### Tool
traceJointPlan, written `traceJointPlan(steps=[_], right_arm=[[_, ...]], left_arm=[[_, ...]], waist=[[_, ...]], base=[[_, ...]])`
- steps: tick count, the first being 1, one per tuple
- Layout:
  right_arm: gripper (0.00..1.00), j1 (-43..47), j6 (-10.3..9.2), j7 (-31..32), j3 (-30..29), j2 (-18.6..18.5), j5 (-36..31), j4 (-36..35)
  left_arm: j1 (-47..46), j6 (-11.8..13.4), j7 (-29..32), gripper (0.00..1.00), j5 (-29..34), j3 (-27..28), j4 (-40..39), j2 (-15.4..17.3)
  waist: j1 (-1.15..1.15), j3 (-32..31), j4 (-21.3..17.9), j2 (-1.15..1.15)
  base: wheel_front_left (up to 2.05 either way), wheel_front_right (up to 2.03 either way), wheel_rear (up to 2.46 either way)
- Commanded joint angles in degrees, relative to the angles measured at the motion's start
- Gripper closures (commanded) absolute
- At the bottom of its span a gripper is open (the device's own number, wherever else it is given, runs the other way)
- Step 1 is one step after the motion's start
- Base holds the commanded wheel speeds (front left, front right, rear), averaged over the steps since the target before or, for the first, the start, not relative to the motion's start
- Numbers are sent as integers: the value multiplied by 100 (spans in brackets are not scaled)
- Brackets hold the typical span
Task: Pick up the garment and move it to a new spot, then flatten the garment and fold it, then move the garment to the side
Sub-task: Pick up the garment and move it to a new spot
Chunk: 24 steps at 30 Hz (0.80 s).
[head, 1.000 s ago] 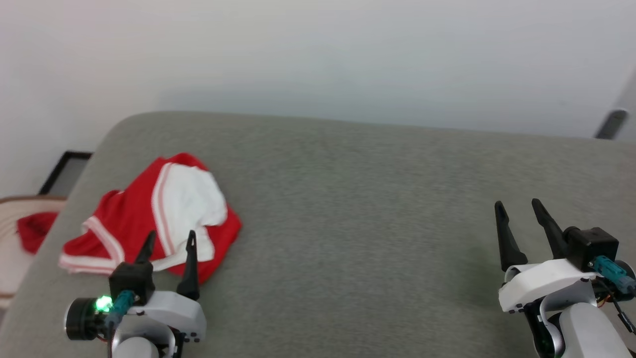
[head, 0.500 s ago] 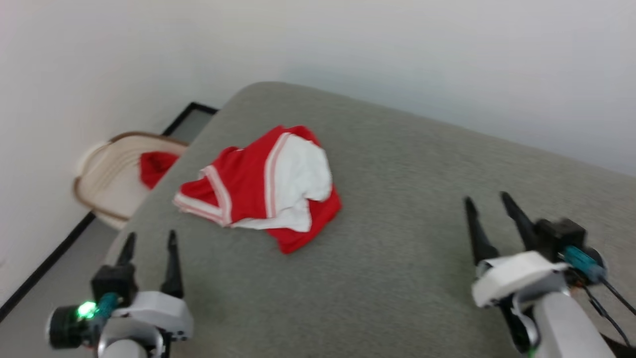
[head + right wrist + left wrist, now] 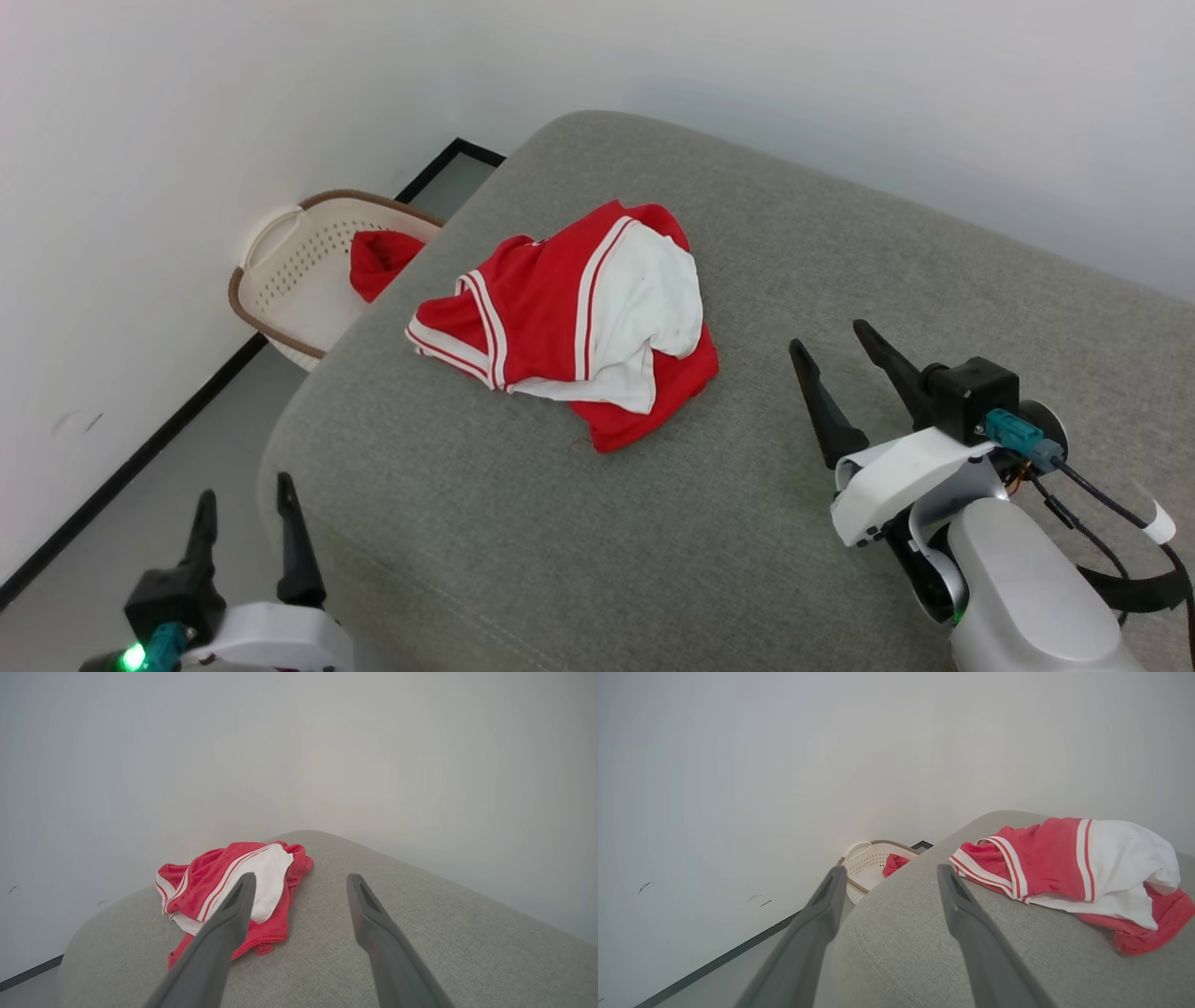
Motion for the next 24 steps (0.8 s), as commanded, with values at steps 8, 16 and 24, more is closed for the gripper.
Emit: traceJointPlan(steps=[8,16,24], right_arm=[[0,119,2,-3,-26,-229,97,-147],[0,434,3,-3,-413,-301,-166,-706],[0,-40,1,4,-202,-382,-266,-1085]], left_arm=[[-230,-226,-2,0,-77,-180,78,-83],[-2051,-1001,508,0,233,-1151,1072,259],[-4330,-1158,1052,0,13,-1377,2560,681]], waist=[[0,9,-62,0],[0,271,-668,0],[0,1266,-2007,0]], base=[[-1,-1,-1],[0,0,0],[0,0,0]])
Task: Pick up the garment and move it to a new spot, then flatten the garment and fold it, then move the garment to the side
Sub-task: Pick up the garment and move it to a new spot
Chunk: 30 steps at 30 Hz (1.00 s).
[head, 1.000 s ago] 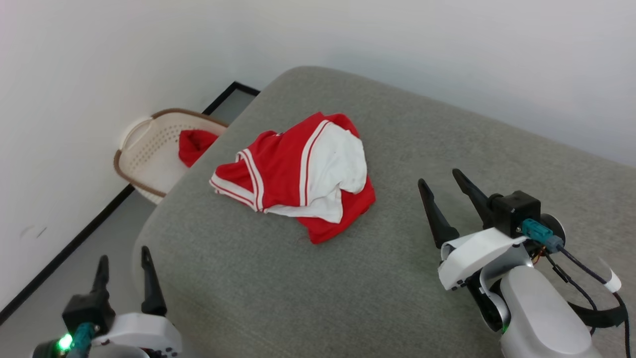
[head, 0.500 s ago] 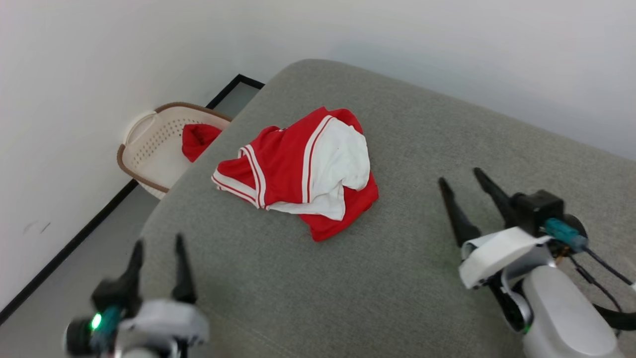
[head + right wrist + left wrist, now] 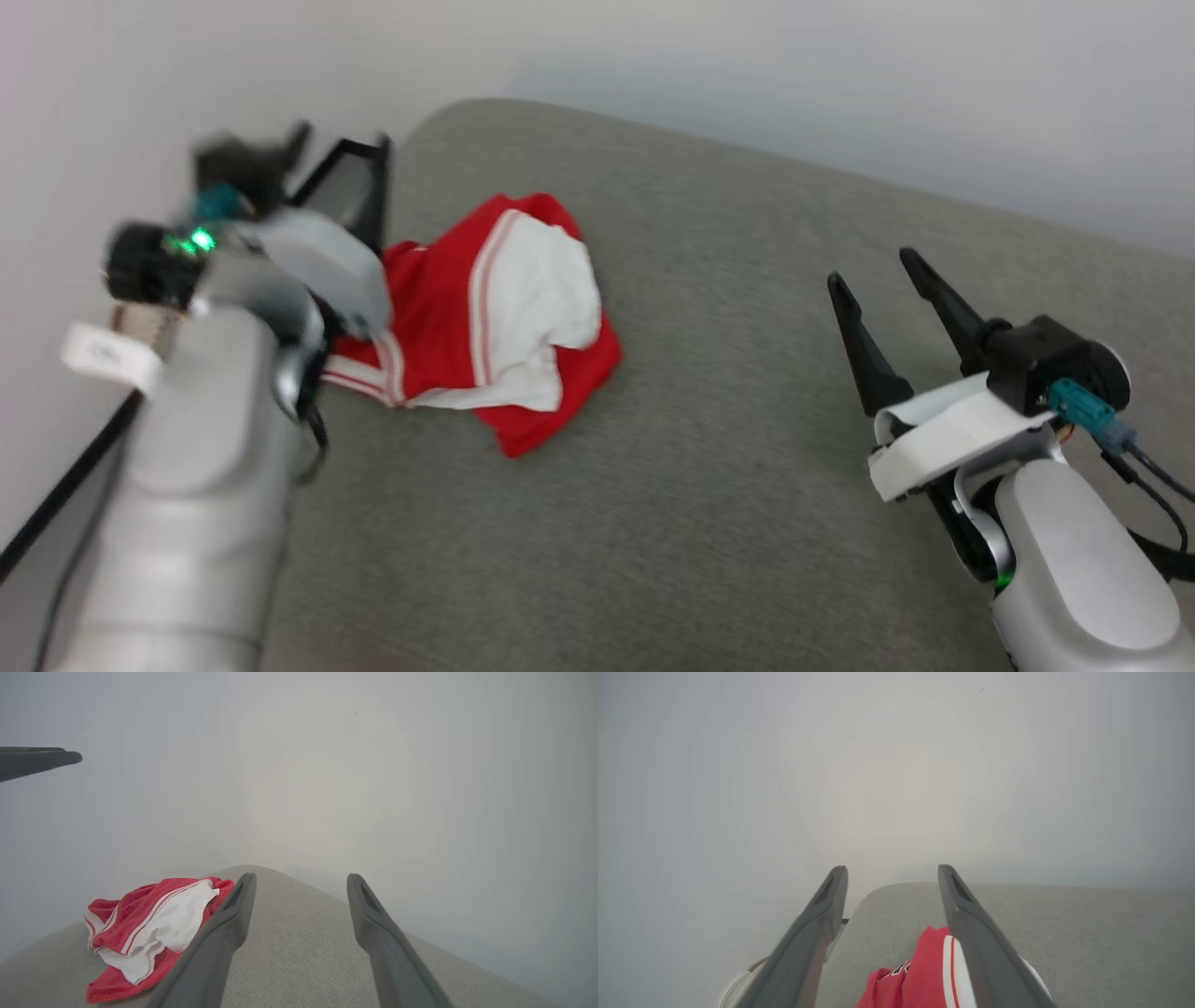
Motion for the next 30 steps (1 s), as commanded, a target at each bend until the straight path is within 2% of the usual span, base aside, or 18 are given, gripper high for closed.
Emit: traceJointPlan(steps=[1,4,8,13,17,22,26,27,28,29,30], right_arm=[[0,-121,1,3,24,-12,-31,-36],[0,-200,1,1,36,8,16,-83],[0,-279,1,-2,32,-10,38,-163],[0,-251,1,-2,75,-34,32,-268],[0,-309,1,-2,83,-18,8,-320],[0,-375,1,-3,135,-4,-49,-400],[0,-439,1,-3,199,-37,-61,-448],[0,-449,1,-3,206,-43,-60,-453],[0,-451,1,-3,206,-49,-59,-455],[0,-441,1,-3,194,-59,-59,-454],[0,-424,1,-3,177,-67,-58,-449]], left_arm=[[-246,-24,85,0,-161,43,245,22],[-826,-43,530,0,-447,26,985,179],[-1321,-37,1588,0,-1180,-126,1790,366],[-1539,-37,2862,0,-1966,-404,2232,578],[-1547,-36,3849,0,-2357,-629,2428,766],[-1540,-34,4244,0,-2433,-824,2668,901],[-1474,-25,4311,0,-2514,-828,2979,855],[-1474,-25,4275,50,-2544,-811,3028,832],[-1469,-25,4243,83,-2563,-809,3073,806],[-1463,-25,4247,100,-2586,-817,3110,762],[-1446,-26,4221,100,-2611,-830,3129,728]], waist=[[0,1192,-1310,0],[0,1421,-1651,0],[0,1615,-1958,0],[0,1737,-2126,0],[0,1825,-2170,0],[0,1989,-2211,0],[0,2084,-2236,0],[0,2092,-2239,0],[0,2090,-2238,0],[0,2075,-2227,0],[0,2048,-2210,0]], base=[[0,0,0],[0,0,0],[0,0,0],[0,0,0],[0,0,0],[0,0,0],[0,0,0],[0,0,0],[0,0,0],[0,0,0],[0,0,0]])
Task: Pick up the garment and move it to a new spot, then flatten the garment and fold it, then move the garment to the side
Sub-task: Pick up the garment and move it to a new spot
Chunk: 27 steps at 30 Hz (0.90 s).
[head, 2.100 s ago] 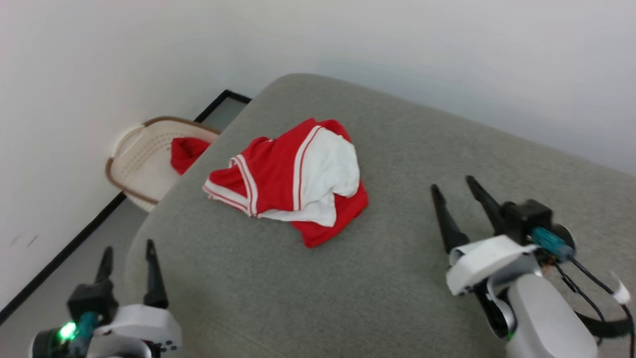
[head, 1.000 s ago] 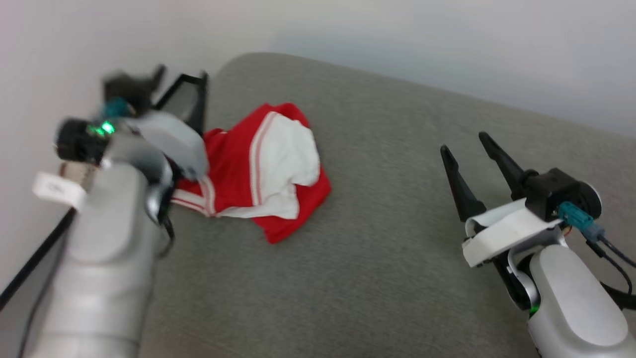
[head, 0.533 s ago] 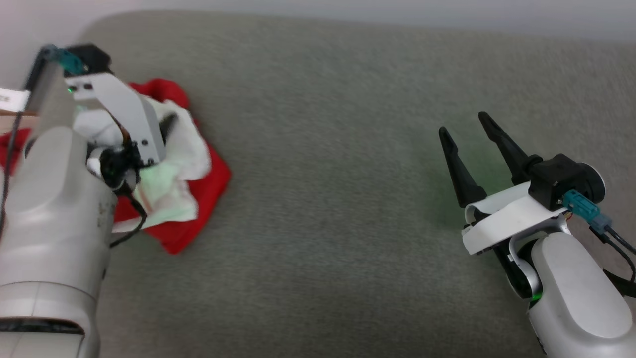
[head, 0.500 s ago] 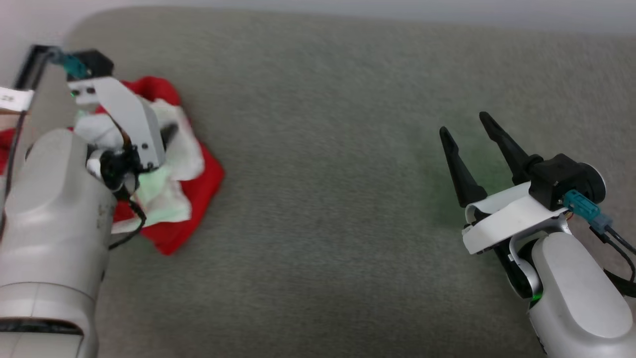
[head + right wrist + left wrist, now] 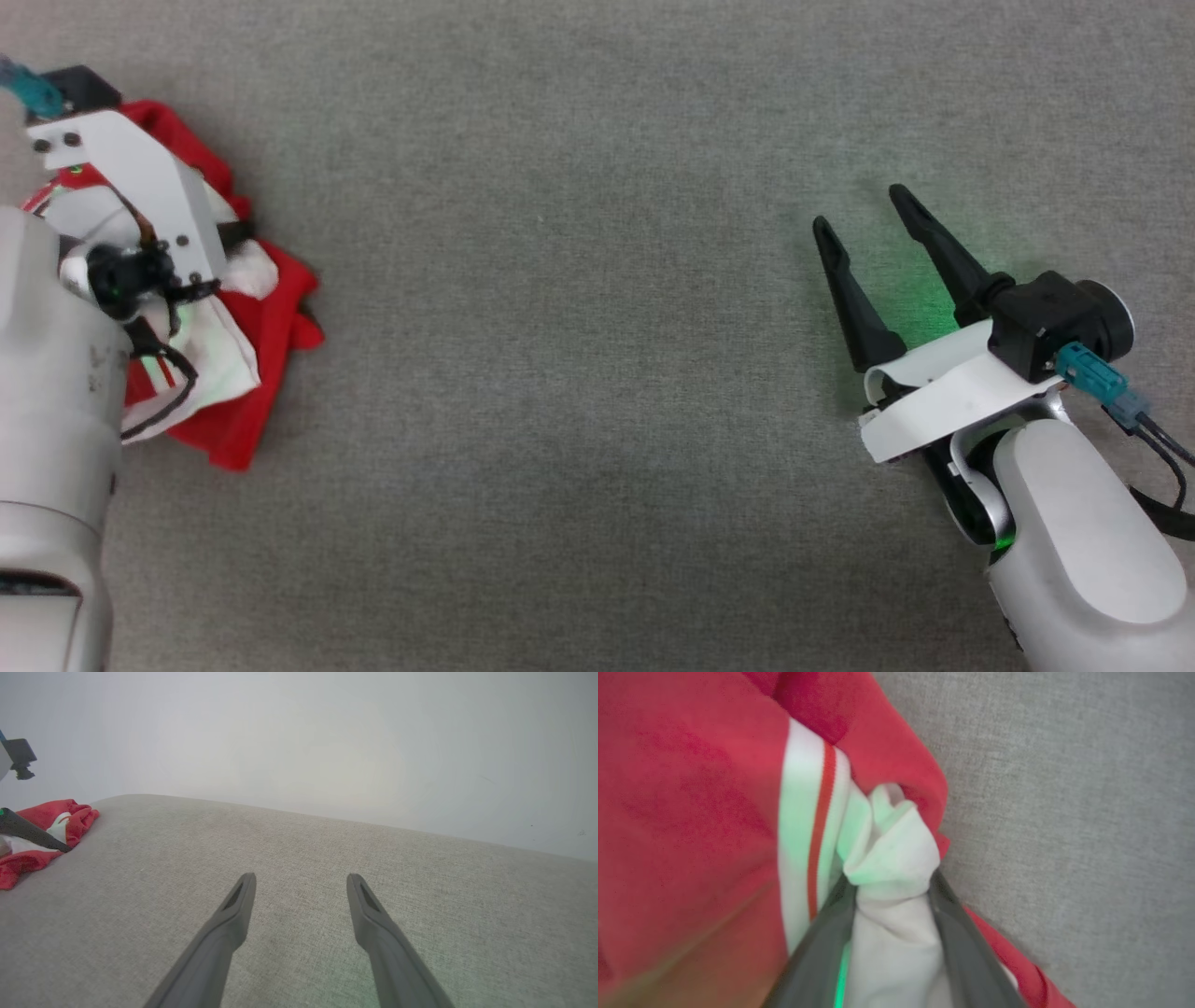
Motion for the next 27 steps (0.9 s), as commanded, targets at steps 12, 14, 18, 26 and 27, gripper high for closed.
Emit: traceJointPlan(steps=[12,14,18,26,27], right_arm=[[0,314,0,-2,-128,178,-9,188],[0,429,0,-2,-169,202,0,220],[0,660,0,-2,-323,230,37,226],[0,975,0,-2,-924,387,114,-19],[0,1001,0,-2,-1002,400,117,-57]], left_arm=[[481,-13,-1106,100,-370,-398,-651,-245],[503,8,-1176,100,-588,-547,-1060,-124],[621,13,-1187,100,-963,-1124,-2026,-83],[464,14,-857,100,-1559,-2330,-3882,67],[418,14,-797,100,-1580,-2489,-4050,56]], waist=[[0,-961,118,0],[0,-1123,87,0],[0,-1373,-28,0],[0,-1445,-600,0],[0,-1423,-699,0]], base=[[0,0,0],[0,0,0],[0,0,0],[0,0,0],[0,0,0]])
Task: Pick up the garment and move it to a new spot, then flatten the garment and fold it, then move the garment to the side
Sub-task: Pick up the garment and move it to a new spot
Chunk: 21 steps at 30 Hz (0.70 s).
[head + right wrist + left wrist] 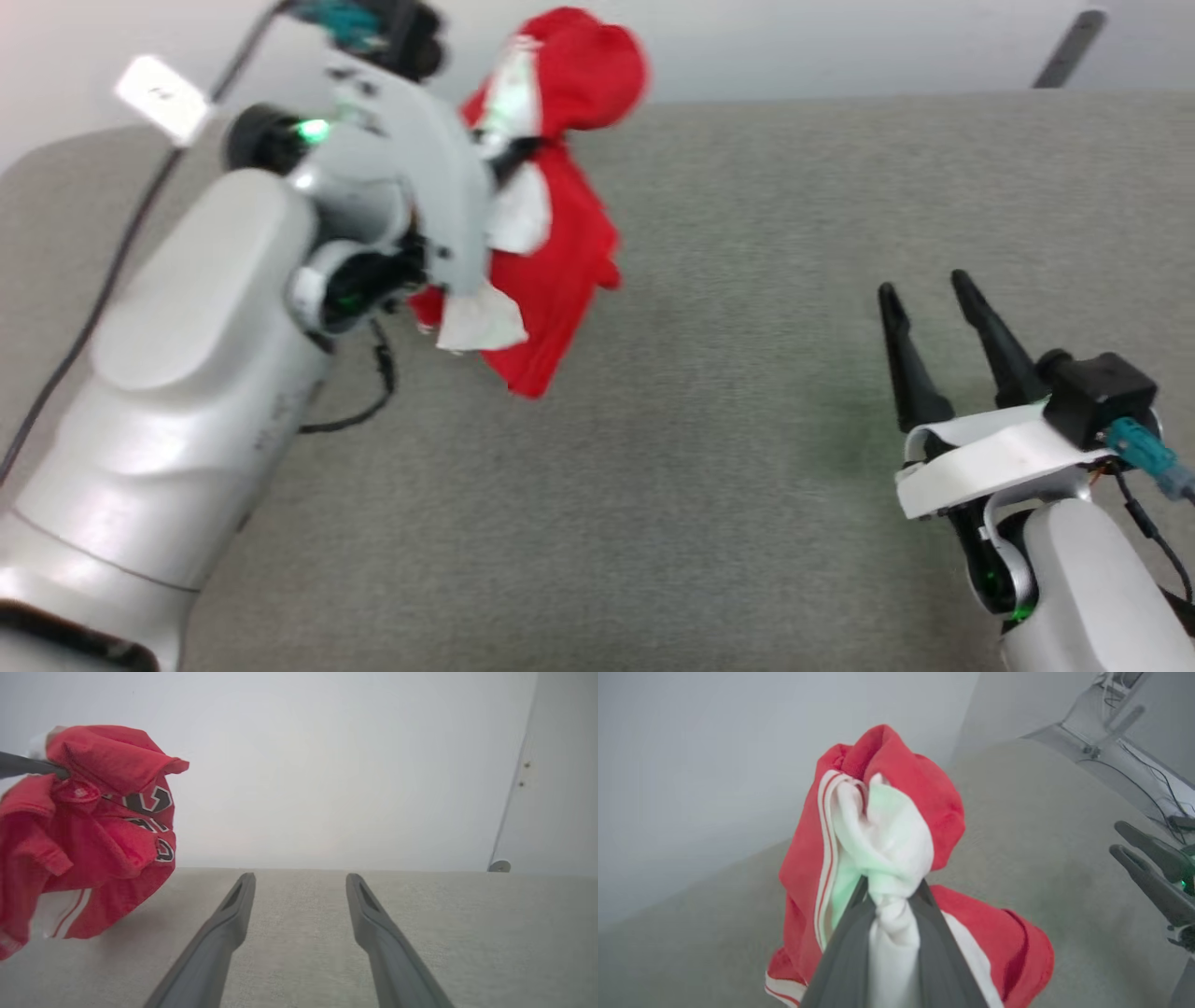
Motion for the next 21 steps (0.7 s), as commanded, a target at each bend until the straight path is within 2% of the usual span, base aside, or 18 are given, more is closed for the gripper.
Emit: traceJointPlan(steps=[1,5,8,14,21], right_arm=[[0,62,0,-2,-81,6,14,-35],[0,143,0,-2,-487,90,57,-171],[0,165,0,-2,-737,147,109,-286],[0,267,0,-2,-990,312,234,-390],[0,349,0,-2,-956,425,386,-434]], left_arm=[[-73,8,27,100,-37,-95,-100,-38],[-278,8,261,100,41,-744,-392,-222],[-426,8,391,100,110,-1219,-307,-417],[-541,8,378,100,34,-1920,336,-666],[-457,8,426,100,-388,-2439,1183,-694]], waist=[[0,67,-450,0],[0,231,-842,0],[0,379,-1154,0],[0,647,-1896,0],[0,920,-2591,0]], base=[[0,0,0],[0,0,0],[0,0,0],[0,0,0],[0,0,0]])
